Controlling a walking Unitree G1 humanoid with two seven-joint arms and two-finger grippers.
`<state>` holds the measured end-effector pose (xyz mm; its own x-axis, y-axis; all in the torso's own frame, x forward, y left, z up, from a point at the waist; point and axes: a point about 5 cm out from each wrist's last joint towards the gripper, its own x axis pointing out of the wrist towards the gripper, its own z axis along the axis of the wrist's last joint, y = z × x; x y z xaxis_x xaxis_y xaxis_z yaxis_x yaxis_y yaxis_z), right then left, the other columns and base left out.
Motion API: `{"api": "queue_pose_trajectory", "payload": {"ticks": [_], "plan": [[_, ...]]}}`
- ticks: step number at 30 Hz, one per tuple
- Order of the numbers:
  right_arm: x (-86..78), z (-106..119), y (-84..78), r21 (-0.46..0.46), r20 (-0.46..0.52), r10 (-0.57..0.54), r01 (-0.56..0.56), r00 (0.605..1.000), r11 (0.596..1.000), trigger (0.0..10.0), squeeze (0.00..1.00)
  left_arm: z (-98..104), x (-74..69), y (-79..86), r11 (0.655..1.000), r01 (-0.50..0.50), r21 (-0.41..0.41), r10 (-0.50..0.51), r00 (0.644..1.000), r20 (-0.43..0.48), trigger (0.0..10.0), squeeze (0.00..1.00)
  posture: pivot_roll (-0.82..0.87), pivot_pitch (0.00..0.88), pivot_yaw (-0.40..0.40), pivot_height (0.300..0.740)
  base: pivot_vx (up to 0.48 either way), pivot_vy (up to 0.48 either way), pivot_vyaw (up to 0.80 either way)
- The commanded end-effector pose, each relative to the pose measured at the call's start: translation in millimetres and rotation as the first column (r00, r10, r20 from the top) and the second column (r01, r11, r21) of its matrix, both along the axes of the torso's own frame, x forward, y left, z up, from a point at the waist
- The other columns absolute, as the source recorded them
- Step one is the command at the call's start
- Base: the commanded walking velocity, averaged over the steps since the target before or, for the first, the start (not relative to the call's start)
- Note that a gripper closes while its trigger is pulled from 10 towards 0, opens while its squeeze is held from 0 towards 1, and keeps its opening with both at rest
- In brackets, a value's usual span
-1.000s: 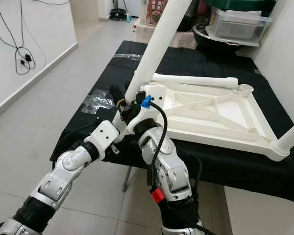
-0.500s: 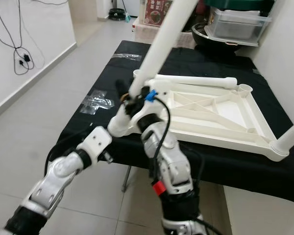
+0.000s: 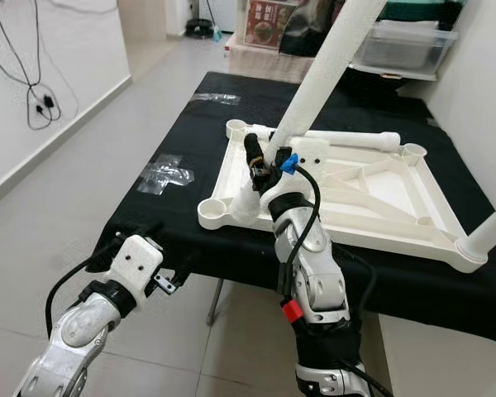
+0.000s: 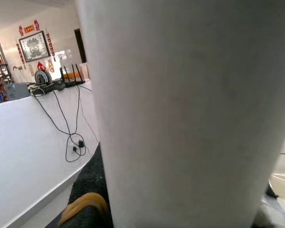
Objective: Building children table
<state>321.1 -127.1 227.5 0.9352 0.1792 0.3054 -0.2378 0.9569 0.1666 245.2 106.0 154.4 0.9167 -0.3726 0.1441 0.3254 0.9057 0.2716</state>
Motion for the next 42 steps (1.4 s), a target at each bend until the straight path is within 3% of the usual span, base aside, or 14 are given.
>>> {"api": "queue_pose_trajectory", "payload": {"ticks": [1, 14, 28, 33, 42], "plan": [[-2.1, 0, 0.4, -0.020, 0.026, -0.004, 0.005, 1.000, 1.000, 10.0, 0.00, 4, -3.1, 1.9, 0.998, -0.060, -0.035, 0.059, 0.998, -0.007, 10.0, 0.00, 0.07, 0.000, -0.093, 0.740, 0.000, 0.000, 0.00], [0.3, 0, 1.6, -0.030, 0.032, 0.000, 0.001, 1.000, 1.000, 10.0, 0.00, 32, 2.3, 7.8, 0.986, -0.145, -0.081, 0.150, 0.987, 0.058, 10.0, 0.00, 0.07, 0.004, -0.101, 0.740, 0.138, 0.000, 0.00], [0.8, -2, 4.2, -0.026, 0.023, 0.008, -0.007, 1.000, 1.000, 10.0, 0.00, 29, -0.9, 0.7, 0.992, -0.124, -0.034, 0.126, 0.991, 0.051, 10.0, 0.00, 0.07, 0.022, -0.105, 0.740, 0.388, 0.000, 0.00], [1.2, -1, 4.9, -0.022, 0.024, 0.009, -0.008, 1.000, 1.000, 10.0, 0.00, 30, 0.0, 0.4, 0.989, -0.136, -0.051, 0.138, 0.990, 0.042, 10.0, 0.00, 0.07, 0.022, -0.106, 0.740, 0.326, 0.000, 0.00], [3.5, 2, 5.4, -0.010, 0.035, 0.013, -0.013, 0.999, 1.000, 10.0, 0.00, 27, 1.1, 1.8, 0.987, -0.156, -0.037, 0.156, 0.987, 0.021, 10.0, 0.00, 0.07, 0.029, -0.106, 0.740, 0.000, 0.000, 0.00]]}}
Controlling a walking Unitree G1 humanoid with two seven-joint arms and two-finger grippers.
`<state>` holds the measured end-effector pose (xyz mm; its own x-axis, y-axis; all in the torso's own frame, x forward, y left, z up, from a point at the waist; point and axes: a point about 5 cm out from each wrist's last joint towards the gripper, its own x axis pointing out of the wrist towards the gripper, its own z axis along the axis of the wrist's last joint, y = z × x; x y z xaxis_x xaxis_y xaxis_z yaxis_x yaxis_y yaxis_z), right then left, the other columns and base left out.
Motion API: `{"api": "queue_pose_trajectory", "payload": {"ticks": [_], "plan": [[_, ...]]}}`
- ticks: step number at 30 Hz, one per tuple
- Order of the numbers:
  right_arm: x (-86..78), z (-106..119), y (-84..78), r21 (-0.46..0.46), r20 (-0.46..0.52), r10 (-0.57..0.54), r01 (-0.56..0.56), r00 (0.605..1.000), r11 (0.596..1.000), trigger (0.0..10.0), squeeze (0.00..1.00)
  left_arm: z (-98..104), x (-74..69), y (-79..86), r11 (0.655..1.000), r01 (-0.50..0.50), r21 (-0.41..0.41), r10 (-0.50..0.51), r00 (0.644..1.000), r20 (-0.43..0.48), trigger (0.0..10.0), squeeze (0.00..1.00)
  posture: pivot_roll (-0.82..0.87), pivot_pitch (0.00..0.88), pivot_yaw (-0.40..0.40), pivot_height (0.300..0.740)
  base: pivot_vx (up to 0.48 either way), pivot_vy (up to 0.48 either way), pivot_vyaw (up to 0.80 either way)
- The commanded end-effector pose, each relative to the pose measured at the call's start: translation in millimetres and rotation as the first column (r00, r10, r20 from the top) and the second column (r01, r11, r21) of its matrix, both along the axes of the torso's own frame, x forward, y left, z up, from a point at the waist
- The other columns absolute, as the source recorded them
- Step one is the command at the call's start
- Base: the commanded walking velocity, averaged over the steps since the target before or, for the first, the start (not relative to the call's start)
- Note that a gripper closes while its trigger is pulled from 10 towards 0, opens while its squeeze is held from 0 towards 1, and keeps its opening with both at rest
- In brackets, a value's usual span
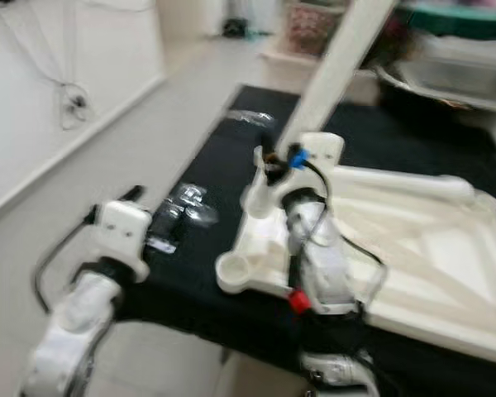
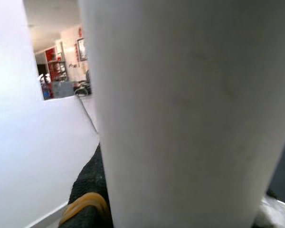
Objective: Building children table
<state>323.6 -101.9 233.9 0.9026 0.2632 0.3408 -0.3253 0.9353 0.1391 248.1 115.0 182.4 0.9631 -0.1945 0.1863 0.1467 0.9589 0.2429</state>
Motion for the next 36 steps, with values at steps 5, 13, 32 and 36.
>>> {"api": "queue_pose_trajectory", "payload": {"ticks": [5, 13, 32, 36], "plan": [[4.4, 0, -21.3, 0.014, 0.003, -0.061, 0.061, 0.998, 0.998, 10.0, 0.00, -7, -3.1, -5.5, 1.000, 0.013, -0.003, -0.013, 0.999, -0.033, 10.0, 0.00, 0.07, 0.031, -0.106, 0.740, 0.000, 0.000, 0.00], [10.7, 2, -21.1, -0.013, -0.018, 0.152, -0.152, 0.988, 0.988, 10.0, 0.00, -19, -14.7, -8.1, 0.997, 0.060, -0.049, -0.065, 0.992, -0.111, 10.0, 0.00, 0.07, 0.035, -0.112, 0.740, 0.000, 0.000, 0.00], [21.1, 22, -2.1, -0.113, -0.053, 0.798, -0.797, 0.601, 0.593, 10.0, 0.00, -40, -90.8, -26.0, 0.838, 0.434, -0.332, -0.533, 0.780, -0.328, 10.0, 0.00, 0.13, 0.094, -0.117, 0.740, 0.000, 0.000, 0.00], [15.1, 22, 9.0, -0.149, -0.071, 0.887, -0.884, 0.456, 0.443, 10.0, 0.00, -42, -99.5, -24.2, 0.836, 0.416, -0.357, -0.533, 0.770, -0.351, 10.0, 0.00, 0.15, 0.119, -0.114, 0.740, 0.000, 0.000, 0.00]]}}
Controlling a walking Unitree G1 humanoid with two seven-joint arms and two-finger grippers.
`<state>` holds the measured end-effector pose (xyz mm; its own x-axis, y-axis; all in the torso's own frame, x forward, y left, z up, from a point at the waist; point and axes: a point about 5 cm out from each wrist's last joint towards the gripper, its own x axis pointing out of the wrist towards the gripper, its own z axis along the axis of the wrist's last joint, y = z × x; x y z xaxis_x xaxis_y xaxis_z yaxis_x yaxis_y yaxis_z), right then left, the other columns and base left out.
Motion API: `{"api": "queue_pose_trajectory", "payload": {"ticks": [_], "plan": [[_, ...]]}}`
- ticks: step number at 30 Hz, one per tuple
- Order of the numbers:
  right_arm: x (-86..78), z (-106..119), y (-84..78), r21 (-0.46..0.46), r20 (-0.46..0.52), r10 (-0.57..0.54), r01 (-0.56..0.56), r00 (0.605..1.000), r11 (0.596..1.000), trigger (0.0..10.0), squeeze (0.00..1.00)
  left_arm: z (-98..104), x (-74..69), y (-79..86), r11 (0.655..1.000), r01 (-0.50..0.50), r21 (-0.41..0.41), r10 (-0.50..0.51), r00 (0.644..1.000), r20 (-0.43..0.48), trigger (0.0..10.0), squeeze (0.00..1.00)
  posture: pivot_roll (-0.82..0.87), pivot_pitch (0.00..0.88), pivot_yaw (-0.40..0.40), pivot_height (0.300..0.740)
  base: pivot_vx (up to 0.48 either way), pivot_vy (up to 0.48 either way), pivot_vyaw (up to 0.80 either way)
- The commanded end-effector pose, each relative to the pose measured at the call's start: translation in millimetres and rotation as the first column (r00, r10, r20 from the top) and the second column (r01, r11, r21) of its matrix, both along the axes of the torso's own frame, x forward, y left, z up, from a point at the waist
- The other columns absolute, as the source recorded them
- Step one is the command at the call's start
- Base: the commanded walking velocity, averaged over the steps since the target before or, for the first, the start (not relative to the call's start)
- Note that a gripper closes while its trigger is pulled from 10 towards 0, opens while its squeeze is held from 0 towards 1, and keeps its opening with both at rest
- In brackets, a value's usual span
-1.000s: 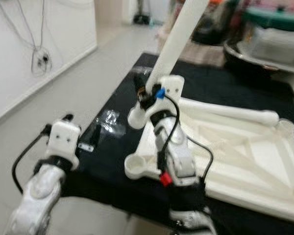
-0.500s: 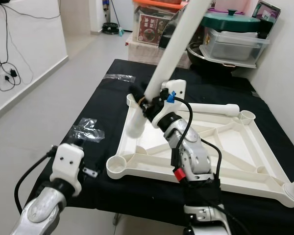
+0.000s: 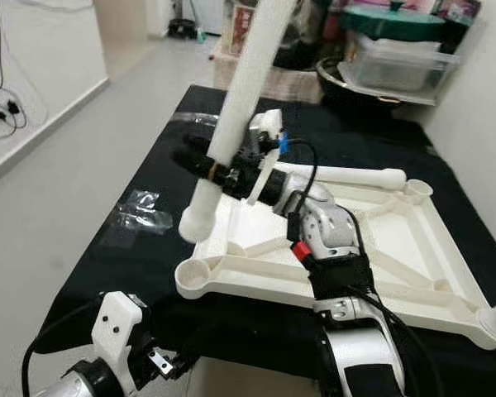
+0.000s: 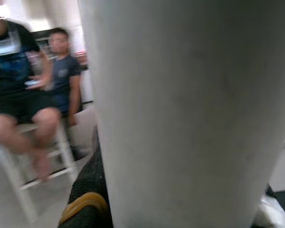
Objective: Building children table
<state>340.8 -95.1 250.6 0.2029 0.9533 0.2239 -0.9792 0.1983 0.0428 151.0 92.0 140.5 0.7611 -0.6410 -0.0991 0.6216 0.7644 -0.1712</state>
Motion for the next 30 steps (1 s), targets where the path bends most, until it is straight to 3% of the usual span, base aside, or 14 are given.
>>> {"api": "queue_pose_trajectory", "payload": {"ticks": [1, 7, 15, 25, 26, 28, 29, 30], "plan": [[-4.5, 4, 6.6, -0.024, 0.023, 0.123, -0.123, 0.992, 0.992, 10.0, 0.00, 1, -5.1, 0.1, 1.000, 0.007, -0.014, -0.008, 1.000, -0.030, 10.0, 0.00, 0.16, 0.128, -0.118, 0.740, 0.000, 0.000, 0.00], [-0.9, 0, 20.5, -0.124, 0.061, 0.264, -0.255, 0.963, 0.959, 10.0, 0.00, 8, -17.7, 5.8, 0.999, 0.024, -0.035, -0.026, 0.997, -0.072, 10.0, 0.00, 0.17, 0.159, -0.107, 0.740, 0.000, 0.000, 0.00], [-0.9, 3, 27.9, -0.191, 0.131, 0.330, -0.303, 0.935, 0.933, 10.0, 0.00, 11, -26.2, 5.2, 0.999, 0.025, -0.048, -0.029, 0.995, -0.094, 10.0, 0.00, 0.18, 0.172, -0.108, 0.740, 0.000, 0.000, 0.00], [-3.2, -7, 28.4, -0.252, 0.133, 0.383, -0.343, 0.914, 0.905, 10.0, 0.00, 13, -29.7, 6.8, 0.999, 0.028, -0.028, -0.031, 0.994, -0.103, 10.0, 0.00, 0.18, 0.186, -0.109, 0.740, 0.000, 0.000, 0.00], [-3.7, -8, 27.0, -0.261, 0.133, 0.387, -0.344, 0.912, 0.902, 10.0, 0.00, 15, -26.9, 10.1, 0.999, 0.036, 0.033, -0.035, 0.998, -0.055, 10.0, 0.00, 0.18, 0.199, -0.106, 0.740, 0.000, 0.000, 0.00], [-3.7, -9, 26.0, -0.269, 0.135, 0.390, -0.345, 0.911, 0.899, 10.0, 0.00, 16, -24.9, 12.4, 0.996, 0.042, 0.079, -0.040, 0.999, -0.019, 10.0, 0.00, 0.18, 0.199, -0.106, 0.740, 0.000, 0.000, 0.00], [-3.9, -9, 24.7, -0.271, 0.135, 0.392, -0.347, 0.910, 0.898, 10.0, 0.00, 16, -19.5, 18.2, 0.987, 0.027, 0.160, -0.034, 0.999, 0.039, 10.0, 0.00, 0.18, 0.196, -0.108, 0.740, 0.000, 0.000, 0.00], [-3.9, -9, 24.7, -0.271, 0.135, 0.392, -0.347, 0.910, 0.898, 10.0, 0.00, 16, -19.5, 18.2, 0.987, 0.027, 0.160, -0.034, 0.999, 0.039, 10.0, 0.00, 0.18, 0.196, -0.108, 0.740, 0.000, 0.000, 0.00]]}}
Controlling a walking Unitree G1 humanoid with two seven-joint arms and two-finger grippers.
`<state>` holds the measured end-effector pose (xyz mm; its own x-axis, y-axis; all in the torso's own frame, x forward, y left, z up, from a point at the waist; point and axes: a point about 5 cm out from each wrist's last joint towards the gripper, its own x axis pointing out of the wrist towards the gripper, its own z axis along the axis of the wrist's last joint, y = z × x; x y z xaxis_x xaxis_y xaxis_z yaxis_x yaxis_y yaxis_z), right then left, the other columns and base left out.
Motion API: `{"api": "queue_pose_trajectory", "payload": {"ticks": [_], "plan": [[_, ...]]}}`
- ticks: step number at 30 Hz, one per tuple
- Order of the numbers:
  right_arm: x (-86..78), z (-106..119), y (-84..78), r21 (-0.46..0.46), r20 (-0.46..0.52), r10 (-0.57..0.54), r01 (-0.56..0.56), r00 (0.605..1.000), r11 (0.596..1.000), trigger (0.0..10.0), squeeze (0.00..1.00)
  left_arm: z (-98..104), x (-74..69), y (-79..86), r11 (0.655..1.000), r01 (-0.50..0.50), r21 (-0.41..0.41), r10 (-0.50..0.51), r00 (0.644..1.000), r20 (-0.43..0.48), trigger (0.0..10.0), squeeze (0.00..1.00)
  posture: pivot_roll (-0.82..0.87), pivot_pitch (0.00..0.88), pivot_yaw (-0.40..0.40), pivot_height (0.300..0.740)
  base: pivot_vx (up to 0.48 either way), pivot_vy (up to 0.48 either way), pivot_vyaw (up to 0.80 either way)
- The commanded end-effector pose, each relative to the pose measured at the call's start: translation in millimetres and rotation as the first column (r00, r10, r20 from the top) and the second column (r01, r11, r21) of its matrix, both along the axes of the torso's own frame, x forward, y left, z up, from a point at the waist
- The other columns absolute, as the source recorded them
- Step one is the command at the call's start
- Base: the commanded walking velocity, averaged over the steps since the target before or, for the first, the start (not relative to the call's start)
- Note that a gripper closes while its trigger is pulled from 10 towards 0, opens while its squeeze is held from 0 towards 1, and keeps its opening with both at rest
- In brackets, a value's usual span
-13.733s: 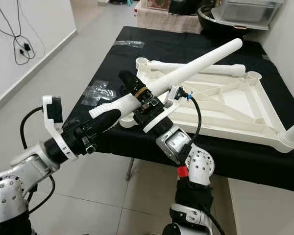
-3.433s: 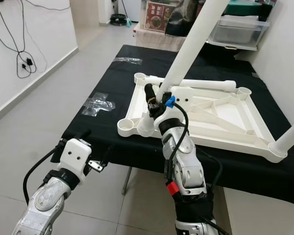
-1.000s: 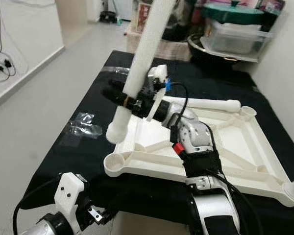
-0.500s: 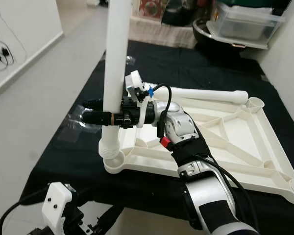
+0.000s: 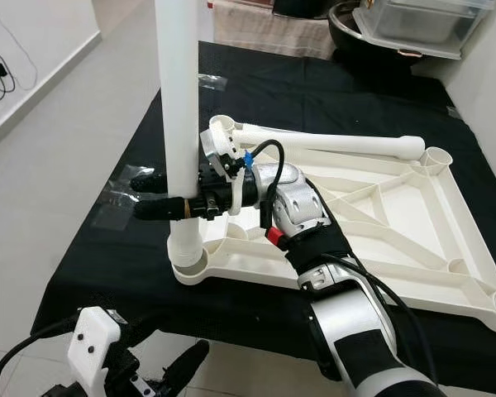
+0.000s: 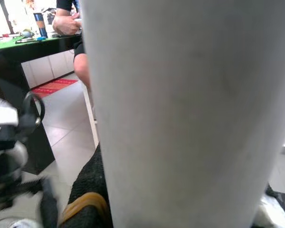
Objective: Building children table
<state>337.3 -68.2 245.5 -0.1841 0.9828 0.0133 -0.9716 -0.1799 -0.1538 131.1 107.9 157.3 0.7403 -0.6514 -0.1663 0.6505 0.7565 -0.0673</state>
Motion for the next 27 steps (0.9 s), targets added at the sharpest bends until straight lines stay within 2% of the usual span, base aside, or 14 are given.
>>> {"api": "queue_pose_trajectory", "payload": {"ticks": [1, 2, 4, 5, 8, 14, 27], "plan": [[-0.5, -4, -2.2, -0.032, -0.003, 0.013, -0.013, 1.000, 0.999, 10.0, 0.00, 0, 0.4, 2.3, 0.999, -0.004, 0.037, 0.003, 1.000, 0.026, 10.0, 0.00, 0.18, 0.196, -0.108, 0.740, 0.000, 0.000, 0.00], [-0.2, -5, -3.0, -0.032, -0.001, 0.016, -0.016, 1.000, 0.999, 10.0, 0.00, 0, 3.9, 6.3, 0.996, -0.012, 0.090, 0.006, 0.998, 0.066, 10.0, 0.00, 0.18, 0.196, -0.108, 0.740, 0.000, 0.000, 0.00], [-0.2, -5, -3.0, -0.032, -0.001, 0.016, -0.016, 1.000, 0.999, 10.0, 0.00, 0, 3.9, 6.3, 0.996, -0.012, 0.090, 0.006, 0.998, 0.066, 10.0, 0.00, 0.18, 0.196, -0.108, 0.740, 0.000, 0.000, 0.00], [-0.7, -6, -3.9, -0.043, 0.002, 0.022, -0.022, 1.000, 0.999, 10.0, 0.00, 2, 8.1, 9.2, 0.992, -0.030, 0.125, 0.016, 0.993, 0.113, 10.0, 0.00, 0.18, 0.193, -0.106, 0.740, 0.000, 0.000, 0.00], [-2.2, -8, -6.3, -0.057, 0.005, 0.037, -0.037, 0.999, 0.998, 10.0, 0.00, 4, 9.9, 8.5, 0.989, -0.053, 0.134, 0.033, 0.988, 0.149, 10.0, 0.00, 0.18, 0.188, -0.107, 0.740, 0.000, 0.000, 0.00], [-8.9, -6, -8.6, -0.058, -0.007, 0.106, -0.106, 0.994, 0.993, 10.0, 0.00, -1, 3.5, 1.0, 0.991, -0.049, 0.127, 0.034, 0.992, 0.119, 10.0, 0.00, 0.19, 0.187, -0.111, 0.740, 0.000, 0.000, 0.00], [-18.2, -12, -3.0, -0.055, -0.016, 0.159, -0.160, 0.987, 0.986, 10.0, 0.00, -4, 4.8, 1.6, 0.990, -0.051, 0.130, 0.035, 0.992, 0.124, 10.0, 0.00, 0.18, 0.188, -0.107, 0.740, 0.000, 0.000, 0.00]]}}
